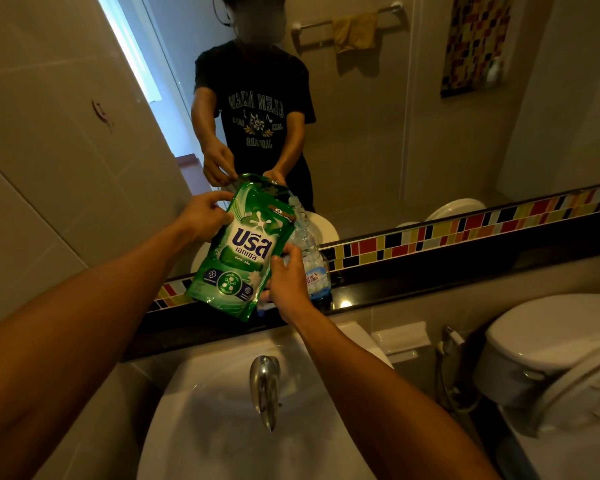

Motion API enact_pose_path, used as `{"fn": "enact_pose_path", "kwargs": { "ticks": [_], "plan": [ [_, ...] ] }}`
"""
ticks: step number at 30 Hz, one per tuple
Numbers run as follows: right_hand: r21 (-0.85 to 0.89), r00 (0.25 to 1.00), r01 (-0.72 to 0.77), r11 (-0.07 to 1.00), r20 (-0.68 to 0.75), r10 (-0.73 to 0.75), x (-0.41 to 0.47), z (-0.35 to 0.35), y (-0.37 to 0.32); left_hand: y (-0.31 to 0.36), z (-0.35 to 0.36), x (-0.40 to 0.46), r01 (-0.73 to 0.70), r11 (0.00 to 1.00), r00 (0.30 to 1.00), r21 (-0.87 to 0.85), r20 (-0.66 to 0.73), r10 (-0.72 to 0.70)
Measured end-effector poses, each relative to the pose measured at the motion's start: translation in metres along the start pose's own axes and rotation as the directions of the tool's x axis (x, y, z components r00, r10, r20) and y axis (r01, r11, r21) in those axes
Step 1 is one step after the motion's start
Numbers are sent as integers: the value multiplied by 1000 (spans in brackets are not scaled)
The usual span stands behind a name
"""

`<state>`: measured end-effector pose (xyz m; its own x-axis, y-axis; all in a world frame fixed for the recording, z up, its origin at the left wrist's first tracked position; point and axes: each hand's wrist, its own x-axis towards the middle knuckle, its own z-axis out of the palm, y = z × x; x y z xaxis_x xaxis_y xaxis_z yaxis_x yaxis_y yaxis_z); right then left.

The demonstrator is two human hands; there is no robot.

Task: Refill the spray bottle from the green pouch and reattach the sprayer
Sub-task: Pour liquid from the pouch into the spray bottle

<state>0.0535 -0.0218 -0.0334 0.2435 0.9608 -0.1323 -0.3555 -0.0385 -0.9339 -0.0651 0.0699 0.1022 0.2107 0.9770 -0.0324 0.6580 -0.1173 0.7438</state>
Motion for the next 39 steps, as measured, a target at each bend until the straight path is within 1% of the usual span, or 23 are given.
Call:
{"fn": "enact_pose_path", "kwargs": {
  "ticks": [16, 21, 31, 39],
  "plan": [
    [-34, 999, 32, 999, -15, -32, -1, 3, 0, 0, -5, 2, -10, 1000, 1000, 18, 3, 10],
    [12, 999, 29, 1000, -17, -29, 0, 4, -1, 1, -7, 3, -11, 999, 1000, 33, 26, 10],
    [42, 999, 40, 998, -22, -39, -2, 6, -2, 3, -8, 2, -10, 999, 1000, 42, 20, 9],
    [89, 999, 52, 995, 2, -53, -4, 5, -1, 6, -8, 0, -15, 999, 1000, 37, 23, 14]
  ]
}}
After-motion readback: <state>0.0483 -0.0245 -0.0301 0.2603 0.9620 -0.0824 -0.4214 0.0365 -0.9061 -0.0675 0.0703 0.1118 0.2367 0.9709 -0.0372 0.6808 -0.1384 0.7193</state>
